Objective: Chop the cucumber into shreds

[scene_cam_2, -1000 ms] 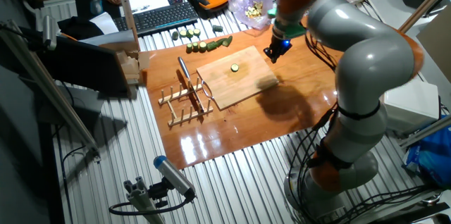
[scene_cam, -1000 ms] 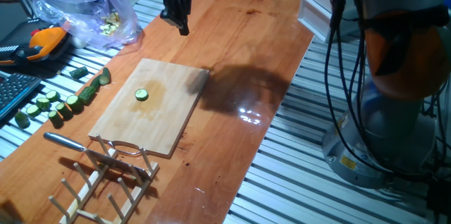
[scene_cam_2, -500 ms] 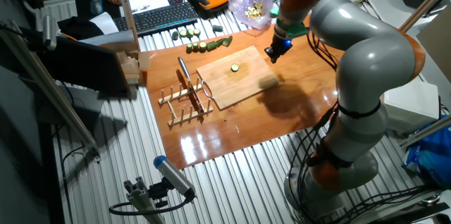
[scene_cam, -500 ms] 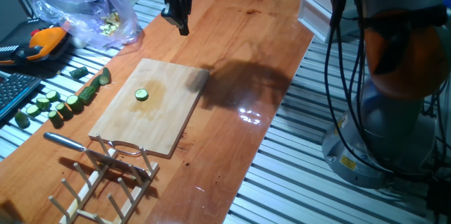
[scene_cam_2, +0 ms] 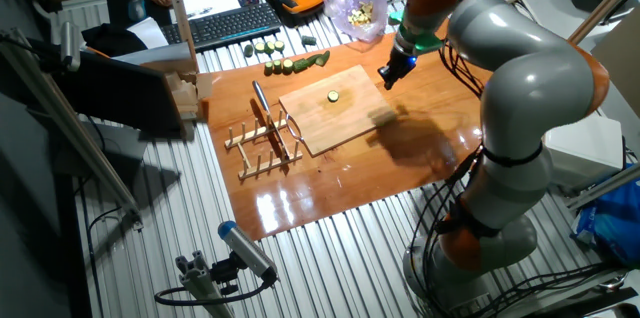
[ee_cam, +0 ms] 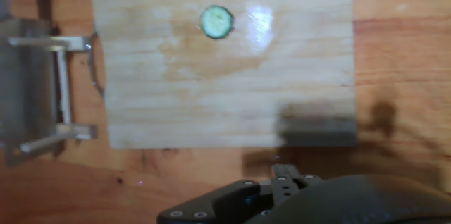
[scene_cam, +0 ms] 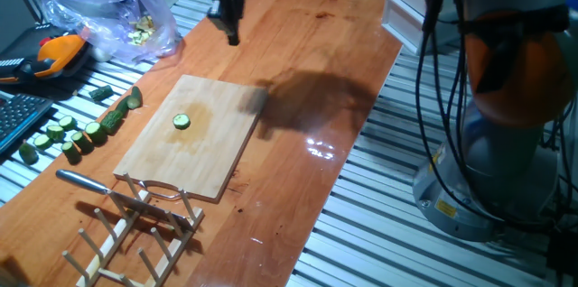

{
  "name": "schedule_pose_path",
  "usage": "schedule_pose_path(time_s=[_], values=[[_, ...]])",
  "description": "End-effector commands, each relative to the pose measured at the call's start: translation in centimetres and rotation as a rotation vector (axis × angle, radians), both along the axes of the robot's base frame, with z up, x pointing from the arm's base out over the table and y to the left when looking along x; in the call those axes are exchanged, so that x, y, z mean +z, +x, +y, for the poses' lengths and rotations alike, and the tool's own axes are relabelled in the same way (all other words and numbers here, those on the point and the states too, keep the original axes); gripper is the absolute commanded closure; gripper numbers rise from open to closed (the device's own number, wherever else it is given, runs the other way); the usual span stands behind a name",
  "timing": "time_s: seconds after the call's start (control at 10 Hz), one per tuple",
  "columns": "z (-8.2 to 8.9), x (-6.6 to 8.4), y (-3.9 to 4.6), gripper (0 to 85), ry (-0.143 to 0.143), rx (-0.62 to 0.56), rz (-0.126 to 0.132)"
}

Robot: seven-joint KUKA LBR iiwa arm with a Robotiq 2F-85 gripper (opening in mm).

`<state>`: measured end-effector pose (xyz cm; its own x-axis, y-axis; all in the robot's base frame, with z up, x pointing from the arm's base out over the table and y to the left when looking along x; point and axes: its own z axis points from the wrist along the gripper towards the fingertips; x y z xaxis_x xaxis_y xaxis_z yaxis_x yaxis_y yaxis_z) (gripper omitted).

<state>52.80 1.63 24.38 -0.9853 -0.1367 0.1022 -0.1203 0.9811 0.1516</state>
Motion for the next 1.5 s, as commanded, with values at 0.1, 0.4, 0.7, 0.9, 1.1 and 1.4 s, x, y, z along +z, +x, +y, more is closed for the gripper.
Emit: schedule_pose_path(time_s=[0.1,0.4,0.7,0.9,1.1,1.4], values=[[8.4,1.7,1.15,85.0,-0.029,-0.061,0.001],[16.3,2.7,0.54,85.0,-0.077,-0.12,-0.007],[21.6,2.7,-0.87,85.0,-0.118,-0.16,0.008],[22.6,1.5,-1.23,85.0,-0.091,-0.166,-0.003],[22.6,1.4,-1.18,85.0,-0.087,-0.158,-0.005],[22.6,1.4,-1.19,85.0,-0.085,-0.15,-0.014]])
